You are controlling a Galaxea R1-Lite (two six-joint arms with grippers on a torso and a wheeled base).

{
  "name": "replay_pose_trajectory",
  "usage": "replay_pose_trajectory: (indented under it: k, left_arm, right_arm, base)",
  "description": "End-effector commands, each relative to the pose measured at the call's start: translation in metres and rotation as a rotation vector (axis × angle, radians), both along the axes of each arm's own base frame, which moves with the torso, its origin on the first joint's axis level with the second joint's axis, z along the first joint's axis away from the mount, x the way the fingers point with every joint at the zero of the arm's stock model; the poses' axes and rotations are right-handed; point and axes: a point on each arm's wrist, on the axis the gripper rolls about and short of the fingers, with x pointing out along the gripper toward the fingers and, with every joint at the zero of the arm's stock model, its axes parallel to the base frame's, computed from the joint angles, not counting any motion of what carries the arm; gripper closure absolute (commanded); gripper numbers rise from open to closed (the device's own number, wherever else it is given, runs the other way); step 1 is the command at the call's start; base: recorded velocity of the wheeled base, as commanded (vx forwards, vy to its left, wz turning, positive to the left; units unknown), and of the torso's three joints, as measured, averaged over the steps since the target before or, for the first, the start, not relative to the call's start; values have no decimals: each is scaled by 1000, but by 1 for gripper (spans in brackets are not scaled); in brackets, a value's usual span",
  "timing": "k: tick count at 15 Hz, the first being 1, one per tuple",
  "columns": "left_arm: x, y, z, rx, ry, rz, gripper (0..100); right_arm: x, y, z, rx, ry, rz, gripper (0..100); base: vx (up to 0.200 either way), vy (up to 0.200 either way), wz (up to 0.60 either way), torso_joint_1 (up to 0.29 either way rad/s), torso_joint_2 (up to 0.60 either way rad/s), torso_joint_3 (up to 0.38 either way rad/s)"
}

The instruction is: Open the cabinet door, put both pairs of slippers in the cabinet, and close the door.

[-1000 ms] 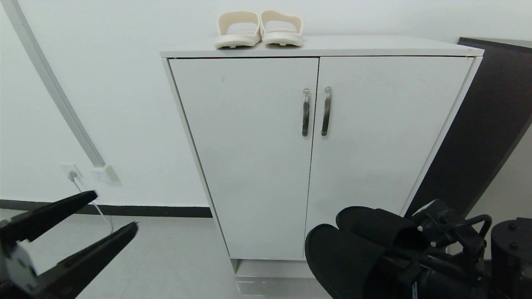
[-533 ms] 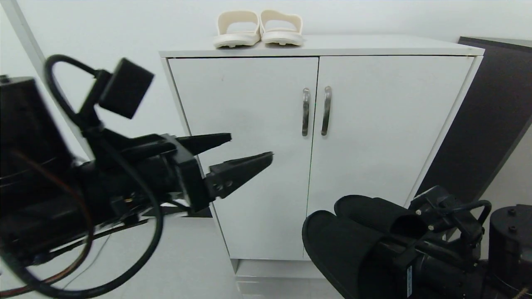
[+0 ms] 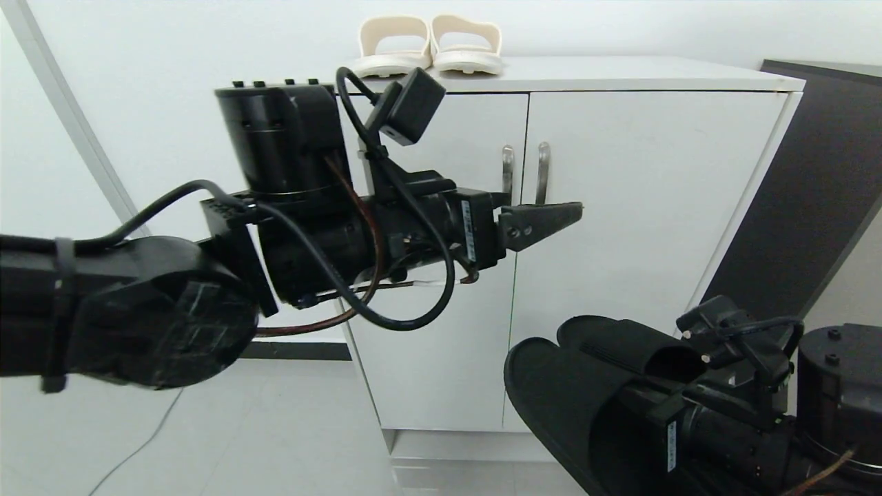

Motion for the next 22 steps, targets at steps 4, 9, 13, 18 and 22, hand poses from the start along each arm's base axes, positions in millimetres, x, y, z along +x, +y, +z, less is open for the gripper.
replay_pose_trajectory:
  k: [4,9,13,18,22]
  left_arm:
    - [49,-24,-6,-50,80,-88,0]
    - [67,-36,-8,-66,70,-6,0]
    - [78,-37,-10,-49,83,15,0]
    - [91,-45,-12,-50,85,32,0]
    - [90,-45,-12,-49,85,34,100]
  right_arm:
    - [0,1,0,-1,2,1,100]
    - [0,0,-2,-3,6,7,100]
    - [0,0,-2,-3,6,7,100]
    - [0,0,-2,-7,9,7,100]
    - [-3,-1,-4,-7,17,31,100]
  base:
    - [0,0,0,0,0,0]
    - [0,0,0,0,0,0]
    - [0,0,0,0,0,0]
    - [0,0,0,0,0,0]
    - [0,0,0,0,0,0]
